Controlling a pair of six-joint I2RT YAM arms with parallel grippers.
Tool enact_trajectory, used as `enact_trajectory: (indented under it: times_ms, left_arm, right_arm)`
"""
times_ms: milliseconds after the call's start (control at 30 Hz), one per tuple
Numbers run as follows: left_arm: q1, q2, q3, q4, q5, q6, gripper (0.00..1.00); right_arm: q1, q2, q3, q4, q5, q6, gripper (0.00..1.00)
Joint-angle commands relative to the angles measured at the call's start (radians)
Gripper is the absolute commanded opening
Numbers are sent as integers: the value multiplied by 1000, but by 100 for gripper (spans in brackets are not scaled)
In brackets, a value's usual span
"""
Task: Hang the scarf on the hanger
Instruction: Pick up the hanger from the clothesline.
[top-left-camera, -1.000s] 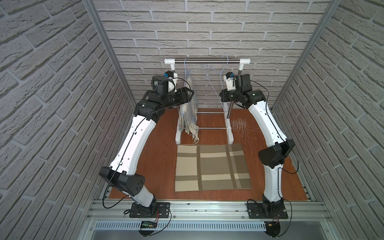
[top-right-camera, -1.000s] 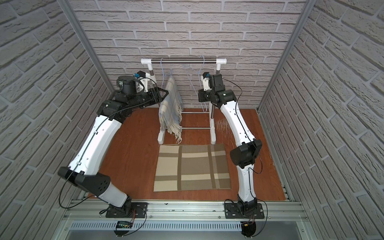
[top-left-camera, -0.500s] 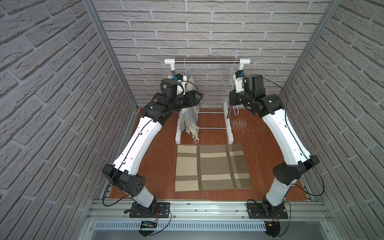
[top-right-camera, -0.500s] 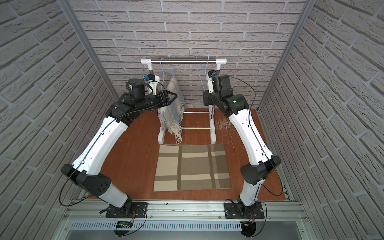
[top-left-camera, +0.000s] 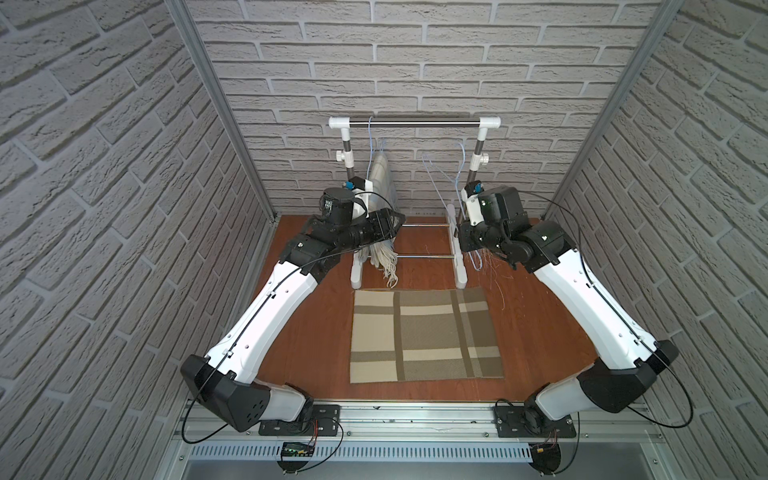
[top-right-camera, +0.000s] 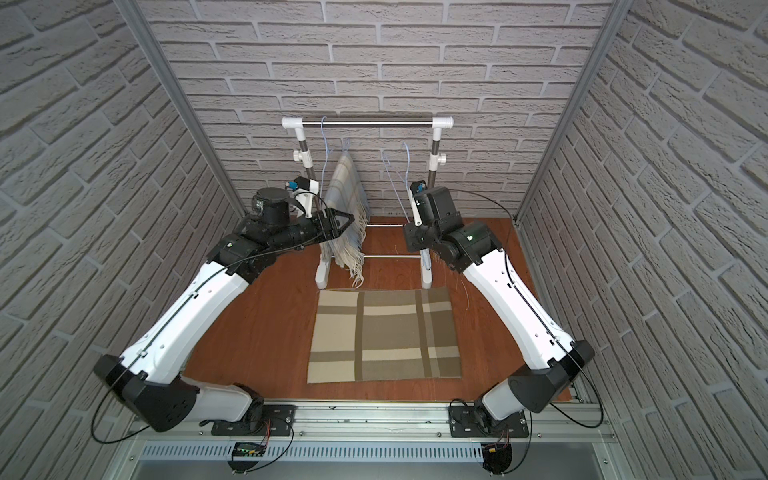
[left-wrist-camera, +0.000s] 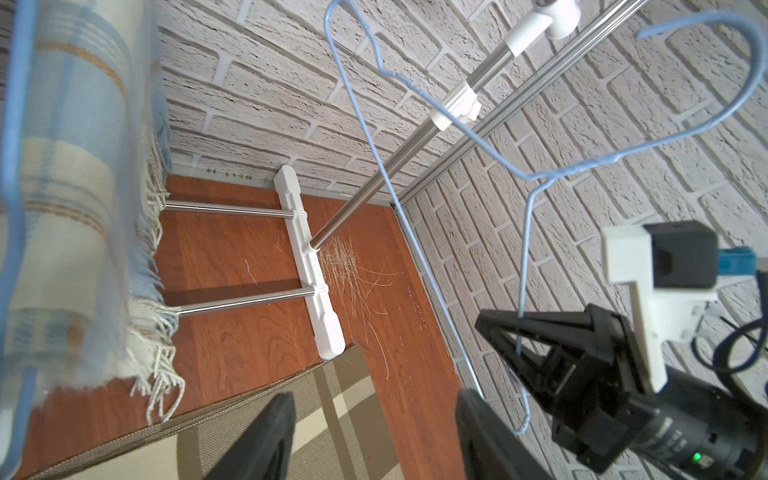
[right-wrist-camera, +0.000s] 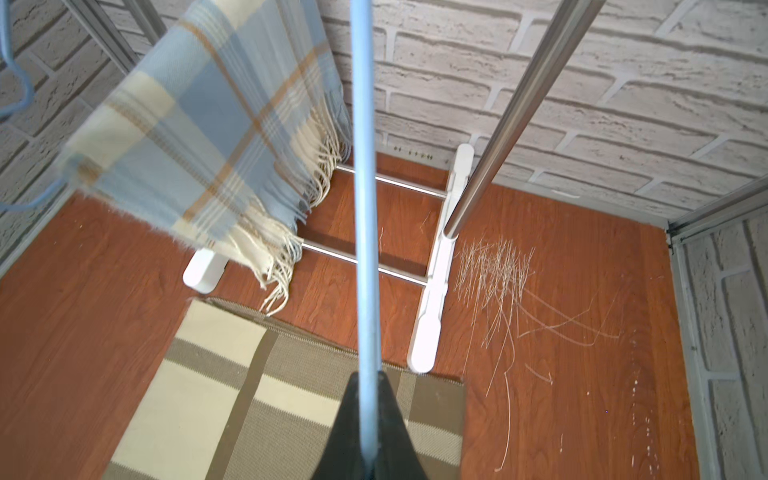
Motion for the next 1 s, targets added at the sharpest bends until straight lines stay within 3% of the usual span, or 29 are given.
enact_trajectory:
  times_ms: [0,200,500,700,967]
  left_arm:
    - [-43,-52,-74,136,-30,-51,66]
    - [-147,-132,-249,306,-139,-173,65]
    - [-335,-162,-420,489,-253,-242,62]
    - [-374,-170,-491,538,-312,-264,62]
    - [-376,-127,-473,571,-346,-252,63]
  right_arm:
    - [87,-90,-87,5,90,95,3]
    - [233,-170,-308,59,216,204,3]
    - [354,-163,-418,67,318,324,3]
    - [404,-151,-416,54,326,345,3]
    - [445,-131,-412,51,328,350,3]
